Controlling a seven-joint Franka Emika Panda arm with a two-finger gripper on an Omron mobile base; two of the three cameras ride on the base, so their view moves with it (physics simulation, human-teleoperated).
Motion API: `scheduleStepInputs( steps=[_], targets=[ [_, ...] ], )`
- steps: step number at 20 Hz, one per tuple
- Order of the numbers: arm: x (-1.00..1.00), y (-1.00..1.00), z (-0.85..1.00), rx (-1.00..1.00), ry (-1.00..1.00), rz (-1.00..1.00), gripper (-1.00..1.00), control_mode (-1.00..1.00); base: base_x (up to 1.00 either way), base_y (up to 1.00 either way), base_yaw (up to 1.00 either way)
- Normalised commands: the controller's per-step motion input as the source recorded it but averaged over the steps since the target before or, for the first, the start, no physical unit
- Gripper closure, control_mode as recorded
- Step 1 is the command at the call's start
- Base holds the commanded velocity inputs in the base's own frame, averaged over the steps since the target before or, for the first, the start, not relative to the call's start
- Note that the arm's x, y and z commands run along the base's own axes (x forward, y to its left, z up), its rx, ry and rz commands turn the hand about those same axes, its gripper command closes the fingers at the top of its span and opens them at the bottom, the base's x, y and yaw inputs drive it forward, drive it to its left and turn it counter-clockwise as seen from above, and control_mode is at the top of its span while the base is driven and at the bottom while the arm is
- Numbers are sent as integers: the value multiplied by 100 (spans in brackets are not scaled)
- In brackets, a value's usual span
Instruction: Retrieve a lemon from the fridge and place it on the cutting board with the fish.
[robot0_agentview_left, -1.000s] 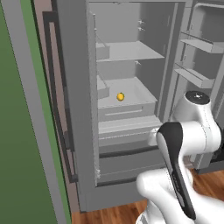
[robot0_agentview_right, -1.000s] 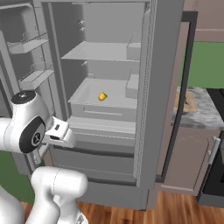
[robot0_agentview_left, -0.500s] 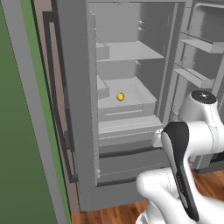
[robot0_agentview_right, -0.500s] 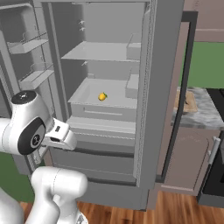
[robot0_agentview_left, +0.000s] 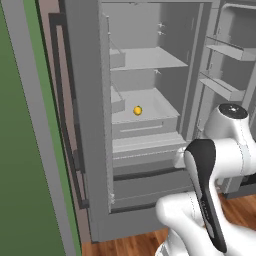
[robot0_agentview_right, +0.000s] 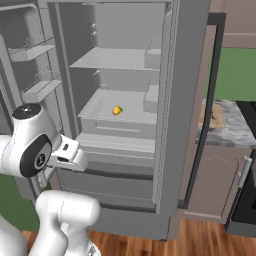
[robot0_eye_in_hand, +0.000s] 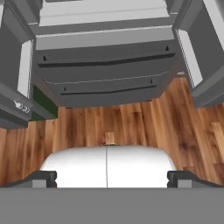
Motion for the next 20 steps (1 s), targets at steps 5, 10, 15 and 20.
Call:
scheduleStepInputs(
  steps=[5, 10, 15, 20],
  targets=[
    [0, 0, 0, 0, 0, 0, -100, 100, 40, -14, 0],
    [0, 0, 0, 0, 0, 0, -100, 100, 66, -13, 0],
    [0, 0, 0, 0, 0, 0, -100, 100, 61, -6, 2],
    [0, 0, 0, 0, 0, 0, -100, 100, 50, -33, 2]
  ],
)
